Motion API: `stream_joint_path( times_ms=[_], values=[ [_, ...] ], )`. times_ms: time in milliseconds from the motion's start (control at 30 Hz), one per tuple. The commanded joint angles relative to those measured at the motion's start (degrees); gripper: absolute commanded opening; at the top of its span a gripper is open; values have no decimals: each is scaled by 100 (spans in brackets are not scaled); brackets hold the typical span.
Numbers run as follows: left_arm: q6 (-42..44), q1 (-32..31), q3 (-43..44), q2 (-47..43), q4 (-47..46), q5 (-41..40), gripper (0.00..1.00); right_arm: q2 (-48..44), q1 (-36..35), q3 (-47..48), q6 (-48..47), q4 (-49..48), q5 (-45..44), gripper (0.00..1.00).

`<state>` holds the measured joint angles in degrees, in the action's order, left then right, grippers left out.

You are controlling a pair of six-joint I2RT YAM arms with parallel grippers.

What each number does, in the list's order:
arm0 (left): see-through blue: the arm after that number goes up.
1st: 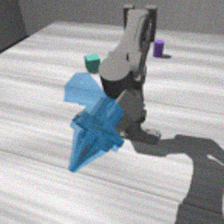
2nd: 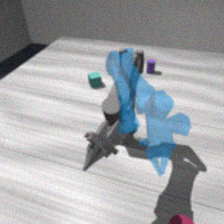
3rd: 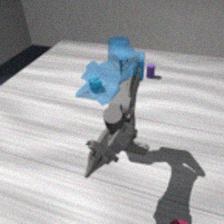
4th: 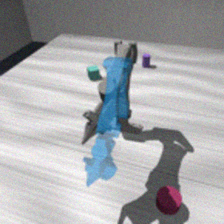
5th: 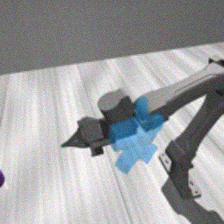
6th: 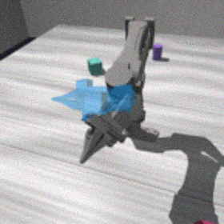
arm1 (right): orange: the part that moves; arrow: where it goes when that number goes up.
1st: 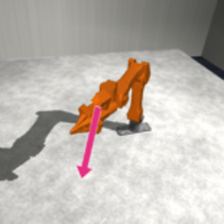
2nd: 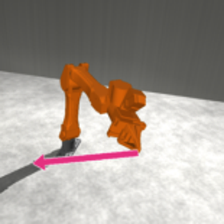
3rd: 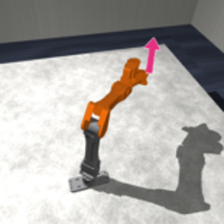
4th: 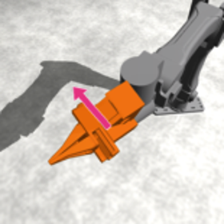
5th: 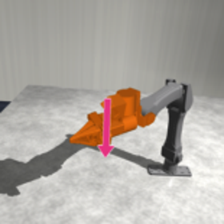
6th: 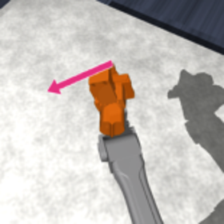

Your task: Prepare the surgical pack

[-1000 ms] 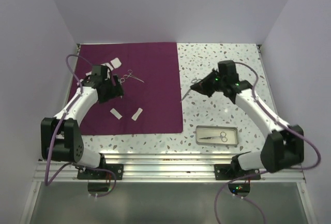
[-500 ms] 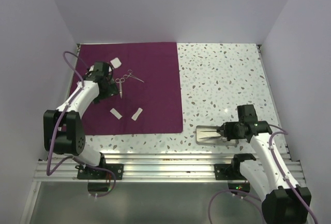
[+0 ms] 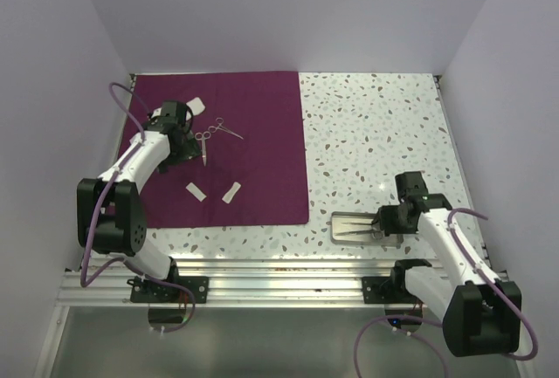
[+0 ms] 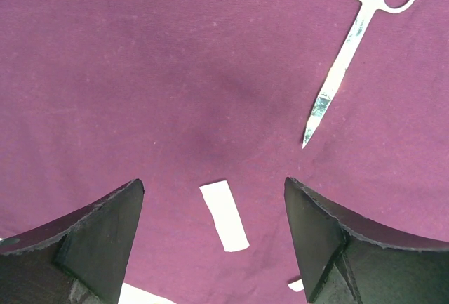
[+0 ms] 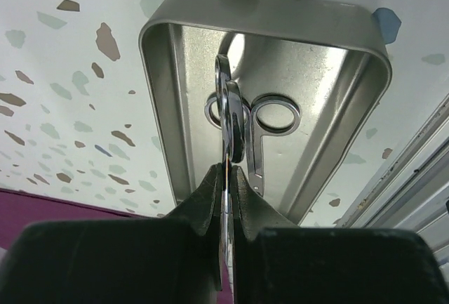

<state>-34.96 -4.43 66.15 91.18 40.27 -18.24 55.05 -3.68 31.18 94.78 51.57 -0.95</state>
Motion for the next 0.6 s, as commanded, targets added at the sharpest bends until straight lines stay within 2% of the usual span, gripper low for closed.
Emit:
stream_joint_path(
  times_ms=[0,200,367,433,567],
  values=[
    [-81,-23,214,41,7,-101,84,190,17,239,-47,-235,-239,3],
    [-72,-23,258,172,-28,39,84,164,26,301,-135,-271,-143,8],
    [33,-23,346,278,-81,355,83,-204,26,476,-337,317,-37,36],
    [86,-15,355,252,-168,540,82,-449,26,538,-364,642,77,42],
    [200,-23,521,313,-256,813,80,-417,26,915,-697,1135,286,47]
  ],
)
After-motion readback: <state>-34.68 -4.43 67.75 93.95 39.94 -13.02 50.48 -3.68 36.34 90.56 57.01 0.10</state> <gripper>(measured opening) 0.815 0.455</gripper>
